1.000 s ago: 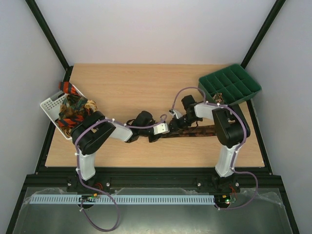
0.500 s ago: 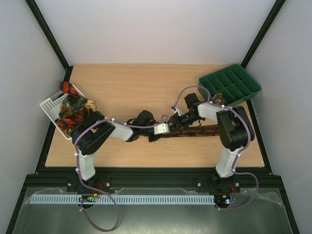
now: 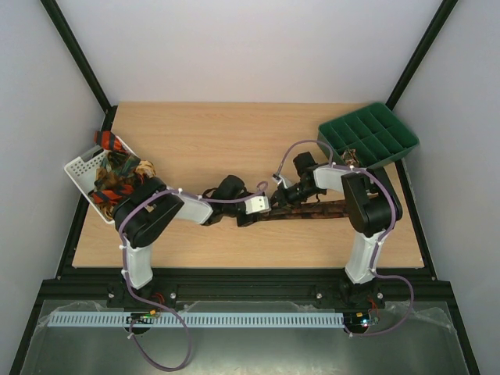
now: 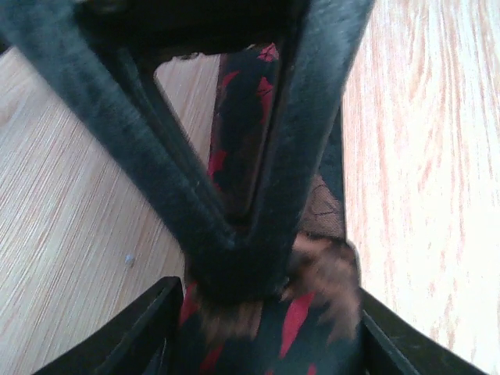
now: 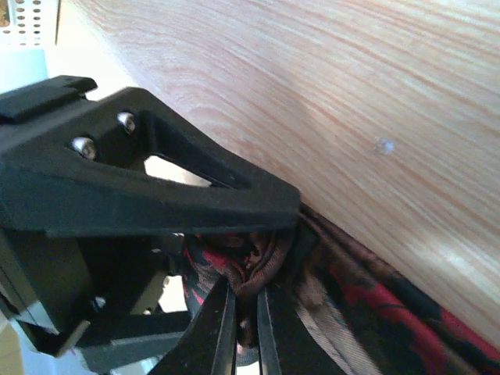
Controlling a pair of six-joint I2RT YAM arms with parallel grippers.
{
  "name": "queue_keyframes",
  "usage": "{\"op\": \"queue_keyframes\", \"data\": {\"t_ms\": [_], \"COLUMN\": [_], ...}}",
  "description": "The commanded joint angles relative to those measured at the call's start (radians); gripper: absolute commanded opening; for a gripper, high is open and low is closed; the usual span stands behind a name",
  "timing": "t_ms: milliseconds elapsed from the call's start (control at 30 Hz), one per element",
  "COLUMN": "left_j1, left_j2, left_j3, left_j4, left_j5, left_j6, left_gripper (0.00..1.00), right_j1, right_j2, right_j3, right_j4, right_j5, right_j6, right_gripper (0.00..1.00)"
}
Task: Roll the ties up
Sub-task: Roll the tie at the center of the board.
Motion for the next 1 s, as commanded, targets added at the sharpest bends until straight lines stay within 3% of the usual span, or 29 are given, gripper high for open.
{"op": "queue_keyframes", "data": {"t_ms": [0,133,233,433,667,800,967], "left_j1": [0.055,0.058,0.036,0.004,0.004,0.005,0.032], "left_j2": [-0.004,-0.067,-0.056,0.016,0.096,0.132,0.071], "left_j3": [-0.035,-0.047,-0.023,0.005,0.02,0.06,-0.004], "left_j4": [-0.15,-0.123,-0.133,-0.104,-0.003,-0.068,-0.101], "left_j5": [0.039,0.106,0.085,0.07,0.058,0.033,0.047], "left_j6": [-0.031,-0.035,-0.048,-0.086,-0.137,-0.099,-0.039], "left_gripper": [0.6,0.75,0.8,0.86,0.85,0.75,0.4], "right_j1": [-0.005,-0.009,-0.009,-0.009,-0.01,-0.009,-0.008], "right_j2": [0.041,0.04,0.032,0.035,0.021,0.013,0.02], "right_j3": [-0.015,-0.02,-0.035,-0.052,-0.062,-0.056,-0.034], "right_j4": [-0.05,-0.049,-0.035,0.006,-0.01,-0.027,-0.012], "right_j5": [0.176,0.237,0.263,0.314,0.388,0.371,0.333], "right_j6": [-0.071,-0.101,-0.112,-0.1,-0.18,-0.197,-0.151], "right_gripper": [0.01,0.01,0.01,0.01,0.01,0.01,0.01]}}
